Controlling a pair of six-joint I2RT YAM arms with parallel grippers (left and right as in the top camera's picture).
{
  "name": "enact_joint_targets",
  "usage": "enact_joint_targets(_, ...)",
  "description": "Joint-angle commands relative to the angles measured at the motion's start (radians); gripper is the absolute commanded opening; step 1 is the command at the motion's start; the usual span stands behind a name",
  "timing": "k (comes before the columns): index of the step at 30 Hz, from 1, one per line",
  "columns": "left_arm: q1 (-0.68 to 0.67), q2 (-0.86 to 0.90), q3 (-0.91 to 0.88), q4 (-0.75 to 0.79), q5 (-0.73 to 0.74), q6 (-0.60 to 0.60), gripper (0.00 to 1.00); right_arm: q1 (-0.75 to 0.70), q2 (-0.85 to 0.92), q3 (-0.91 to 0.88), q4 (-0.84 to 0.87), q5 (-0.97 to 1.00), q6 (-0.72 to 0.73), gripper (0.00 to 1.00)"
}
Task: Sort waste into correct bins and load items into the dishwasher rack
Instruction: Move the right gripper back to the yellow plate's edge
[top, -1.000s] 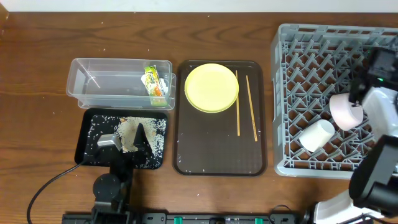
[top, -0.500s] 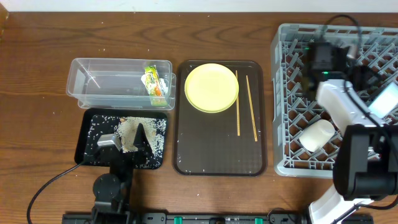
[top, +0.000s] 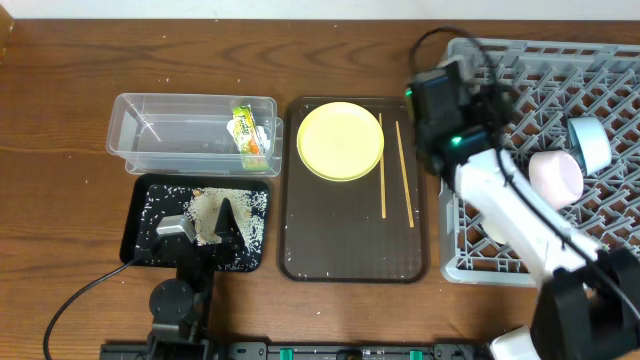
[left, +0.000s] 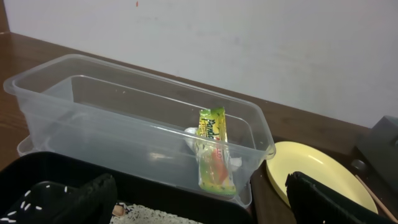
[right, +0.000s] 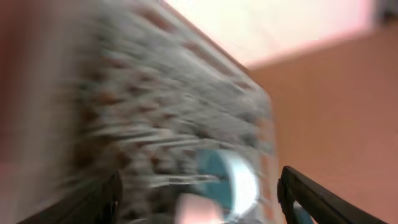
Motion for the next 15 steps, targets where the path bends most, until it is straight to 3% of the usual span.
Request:
enact_joint_targets(1,0.004,-0.005,-0.019,-0.038,-0.011,0.013,0.89,0.128,-0.052,0.009,-0.068,-0.351,0.169,0.78)
enact_joint_targets(7,0.004,-0.005,-0.019,-0.038,-0.011,0.013,0.89,0.267,-0.016,0.01,-0.117,-0.792,0.46,0.74)
enact_joint_targets(15,0.004,-0.005,-0.019,-0.038,-0.011,0.013,0.89,0.201,0.138,0.01,-0.095,-0.732,0.815,0.66)
